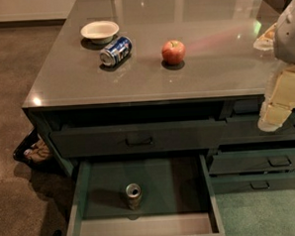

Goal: Pick orange can from middle drawer and place on counter

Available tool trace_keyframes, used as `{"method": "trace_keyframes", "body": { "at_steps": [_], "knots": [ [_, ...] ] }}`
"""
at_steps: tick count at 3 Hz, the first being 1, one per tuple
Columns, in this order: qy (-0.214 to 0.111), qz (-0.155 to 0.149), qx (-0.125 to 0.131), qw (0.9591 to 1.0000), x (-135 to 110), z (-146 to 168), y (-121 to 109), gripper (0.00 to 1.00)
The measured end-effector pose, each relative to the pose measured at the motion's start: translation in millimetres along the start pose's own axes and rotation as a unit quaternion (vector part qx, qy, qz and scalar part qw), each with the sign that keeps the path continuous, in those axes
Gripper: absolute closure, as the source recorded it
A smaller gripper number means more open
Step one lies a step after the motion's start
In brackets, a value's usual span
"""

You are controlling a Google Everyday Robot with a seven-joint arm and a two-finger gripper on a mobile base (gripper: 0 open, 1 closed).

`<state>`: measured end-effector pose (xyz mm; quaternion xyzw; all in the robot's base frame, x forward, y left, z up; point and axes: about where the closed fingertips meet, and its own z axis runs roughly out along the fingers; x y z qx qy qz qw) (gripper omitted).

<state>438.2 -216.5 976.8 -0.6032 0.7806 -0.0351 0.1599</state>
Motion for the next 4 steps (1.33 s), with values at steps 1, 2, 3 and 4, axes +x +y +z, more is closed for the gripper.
{"method": "trace_keyframes", "body": {
  "at_steps": [1, 2, 3, 4],
  "knots": [
    [-0.002, 0.001, -0.002, 1.0, 0.3, 2.1, 1.1, 0.0],
    [-0.029, 0.017, -0.03, 0.999, 5.6, 39.3, 21.1, 0.0],
    [-0.077, 0.062, -0.076, 0.9922, 16.7, 97.0, 53.2, 0.0],
    [-0.079, 0.087, -0.108, 0.9872, 19.8, 151.3, 93.0, 0.0]
  ]
}}
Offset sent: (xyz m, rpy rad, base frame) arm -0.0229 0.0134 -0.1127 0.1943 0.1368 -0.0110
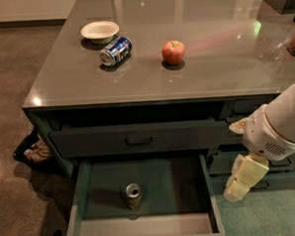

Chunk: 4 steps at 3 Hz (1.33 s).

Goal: Pick orange can from middle drawer and place on counter

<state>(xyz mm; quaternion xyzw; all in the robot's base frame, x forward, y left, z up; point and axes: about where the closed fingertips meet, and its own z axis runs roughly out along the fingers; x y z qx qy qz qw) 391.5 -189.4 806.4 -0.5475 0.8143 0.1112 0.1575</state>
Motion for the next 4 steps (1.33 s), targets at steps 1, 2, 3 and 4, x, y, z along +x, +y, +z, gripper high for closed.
{"method": "trace_keyframes", "body": {
  "at_steps": [1, 2, 3, 4],
  "knots": [
    [0.0, 0.0, 0.0, 1.0, 0.0, 0.0, 0.0, 0.0],
    [-0.013, 0.013, -0.009, 0.9998, 4.2, 22.0, 9.0, 0.0],
    [-0.053, 0.044, -0.025, 0.9973, 10.2, 80.9, 36.3, 0.0],
    [-0.079, 0.062, -0.028, 0.9946, 1.5, 130.5, 54.3, 0.0]
  ]
}}
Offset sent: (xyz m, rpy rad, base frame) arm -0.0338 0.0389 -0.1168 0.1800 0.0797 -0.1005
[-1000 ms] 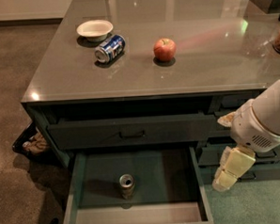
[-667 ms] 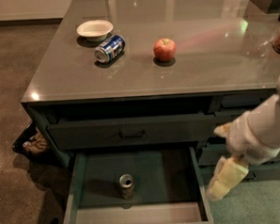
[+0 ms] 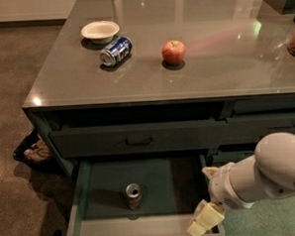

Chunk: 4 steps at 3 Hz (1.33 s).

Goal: Pick orange can from middle drawer and place on counter

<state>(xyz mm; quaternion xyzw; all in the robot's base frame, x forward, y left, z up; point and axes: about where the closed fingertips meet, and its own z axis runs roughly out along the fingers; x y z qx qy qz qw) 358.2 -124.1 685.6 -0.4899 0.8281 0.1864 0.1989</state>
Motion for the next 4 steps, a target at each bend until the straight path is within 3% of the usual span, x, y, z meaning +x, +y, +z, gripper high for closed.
{"method": "trace_keyframes", "body": {
  "at_steps": [1, 2, 3, 4],
  "knots": [
    [-0.012, -0.003, 0.031, 0.9995, -6.9, 3.0, -11.8, 0.0],
    [-0.012, -0.003, 0.031, 0.9995, -6.9, 3.0, -11.8, 0.0],
    [-0.019, -0.01, 0.036, 0.9991, -8.3, 18.2, -10.6, 0.0],
    [-0.025, -0.027, 0.041, 0.9984, -15.0, 55.7, -16.3, 0.0]
  ]
}}
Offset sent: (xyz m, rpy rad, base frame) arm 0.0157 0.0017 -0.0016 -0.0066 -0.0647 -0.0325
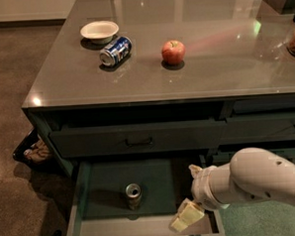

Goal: Pick orange can from middle drawer and place on counter

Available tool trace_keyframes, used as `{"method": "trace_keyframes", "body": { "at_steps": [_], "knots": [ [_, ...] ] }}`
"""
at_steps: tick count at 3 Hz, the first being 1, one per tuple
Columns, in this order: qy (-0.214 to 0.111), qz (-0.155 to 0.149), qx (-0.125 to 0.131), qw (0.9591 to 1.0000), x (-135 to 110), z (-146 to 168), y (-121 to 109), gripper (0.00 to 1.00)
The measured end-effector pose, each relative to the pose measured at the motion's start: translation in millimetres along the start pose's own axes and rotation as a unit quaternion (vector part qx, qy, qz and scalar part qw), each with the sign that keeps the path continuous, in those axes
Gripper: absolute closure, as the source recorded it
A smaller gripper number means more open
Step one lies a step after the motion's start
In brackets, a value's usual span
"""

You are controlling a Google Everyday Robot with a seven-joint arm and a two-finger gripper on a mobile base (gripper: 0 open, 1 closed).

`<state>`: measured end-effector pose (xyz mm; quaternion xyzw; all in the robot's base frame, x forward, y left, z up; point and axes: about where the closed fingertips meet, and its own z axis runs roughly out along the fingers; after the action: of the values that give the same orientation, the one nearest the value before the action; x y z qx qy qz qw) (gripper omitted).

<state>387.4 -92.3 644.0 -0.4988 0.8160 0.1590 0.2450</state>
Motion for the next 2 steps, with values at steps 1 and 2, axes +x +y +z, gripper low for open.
{"method": "trace_keyframes", "body": {
  "at_steps": [1, 2],
  "knots": [
    [-0.004, -0.013, 0.017, 0.9998, 2.5, 51.5, -23.0, 0.0],
    [0.019, -0.045, 0.014, 0.9987, 20.3, 114.9, -22.5, 0.0]
  ]
}}
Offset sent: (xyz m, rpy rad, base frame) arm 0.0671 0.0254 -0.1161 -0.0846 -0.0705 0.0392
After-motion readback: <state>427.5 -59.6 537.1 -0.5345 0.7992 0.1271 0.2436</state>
